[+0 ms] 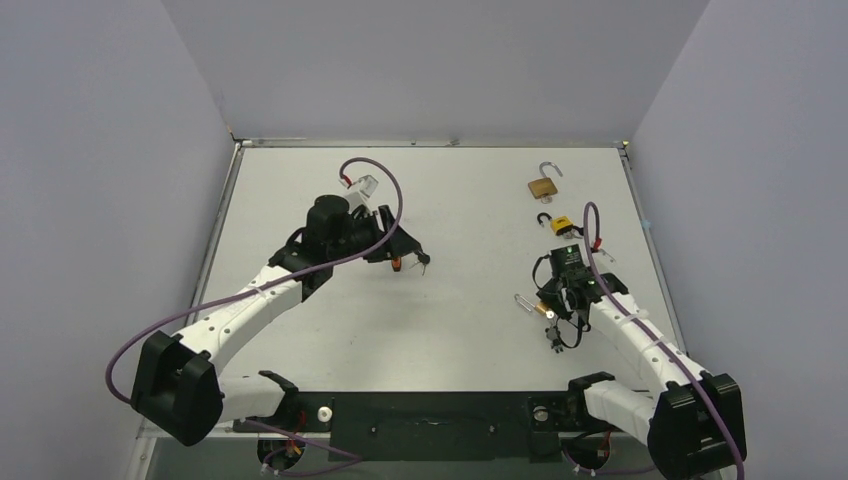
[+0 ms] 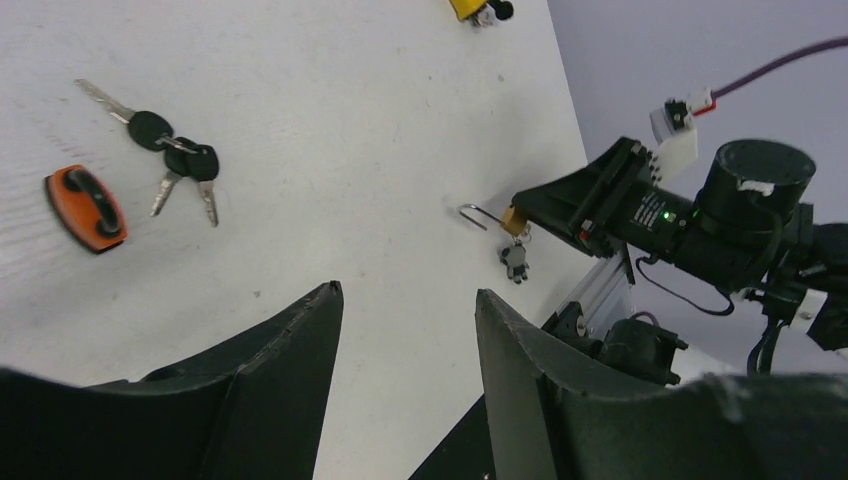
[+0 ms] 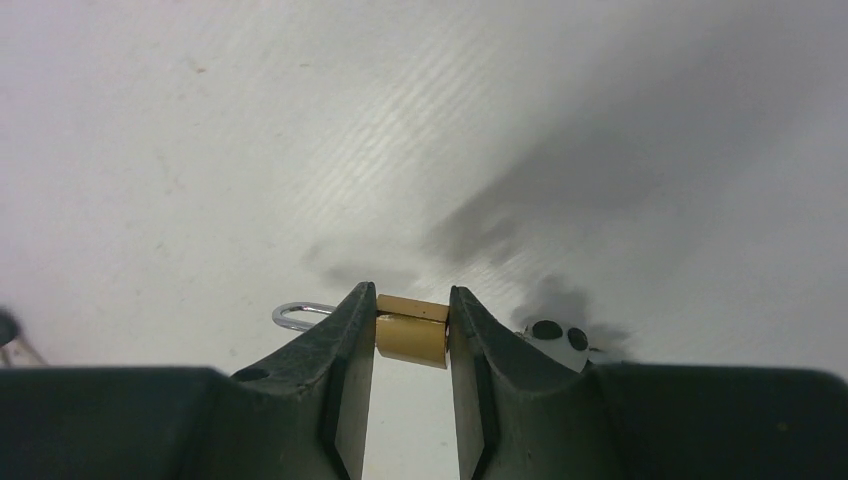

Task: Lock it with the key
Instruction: Pick up the lock from the center of the board, then lock the lock.

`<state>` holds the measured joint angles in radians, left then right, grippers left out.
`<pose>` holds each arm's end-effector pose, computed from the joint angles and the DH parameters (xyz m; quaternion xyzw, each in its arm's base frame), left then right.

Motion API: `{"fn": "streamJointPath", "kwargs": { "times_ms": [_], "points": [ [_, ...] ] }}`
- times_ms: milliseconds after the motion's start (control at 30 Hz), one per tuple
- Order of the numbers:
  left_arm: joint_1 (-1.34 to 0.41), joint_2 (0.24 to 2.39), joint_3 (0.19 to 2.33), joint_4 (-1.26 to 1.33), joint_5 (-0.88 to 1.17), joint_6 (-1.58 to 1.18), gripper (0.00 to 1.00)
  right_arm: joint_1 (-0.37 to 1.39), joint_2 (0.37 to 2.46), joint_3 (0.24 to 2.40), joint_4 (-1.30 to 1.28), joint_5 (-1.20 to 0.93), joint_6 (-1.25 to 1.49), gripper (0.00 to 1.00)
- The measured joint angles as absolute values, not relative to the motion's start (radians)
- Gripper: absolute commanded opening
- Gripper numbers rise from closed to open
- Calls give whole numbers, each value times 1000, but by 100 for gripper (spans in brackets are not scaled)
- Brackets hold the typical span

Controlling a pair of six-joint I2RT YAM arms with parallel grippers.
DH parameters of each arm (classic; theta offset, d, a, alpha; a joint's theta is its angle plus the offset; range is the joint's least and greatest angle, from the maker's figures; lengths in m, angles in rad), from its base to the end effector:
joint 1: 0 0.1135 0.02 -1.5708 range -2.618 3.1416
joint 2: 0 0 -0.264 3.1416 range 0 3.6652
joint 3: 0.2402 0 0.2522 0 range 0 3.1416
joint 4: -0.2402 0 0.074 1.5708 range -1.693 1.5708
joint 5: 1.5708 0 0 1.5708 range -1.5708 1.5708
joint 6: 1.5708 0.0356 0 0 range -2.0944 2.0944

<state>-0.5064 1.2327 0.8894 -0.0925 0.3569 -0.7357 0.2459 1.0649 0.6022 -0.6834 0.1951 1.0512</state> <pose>0.2394 -0.1470 0.2913 -0.0001 0.8353 -0.4295 0.3431 0.1791 0.0378 0.1895 0.4001 0.8870 0.0508 0.2247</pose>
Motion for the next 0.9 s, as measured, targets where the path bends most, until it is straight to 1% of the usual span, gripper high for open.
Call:
{"fn": "streamJointPath", "kwargs": {
  "times_ms": [233,433,667,900],
  "points": [
    [-596,1291,887,27,485,-626,49,363,1065,736,-684,178,995,11],
    [-608,1334,899,133,614,-541,49,440,1065,868,-701,129,958,11],
    [-609,1394,972,177,741,-476,50,479,1065,990,-738,40,938,11],
    [-619,1409,1036,171,816,-422,50,519,1065,1083,-766,-31,930,11]
  ]
}}
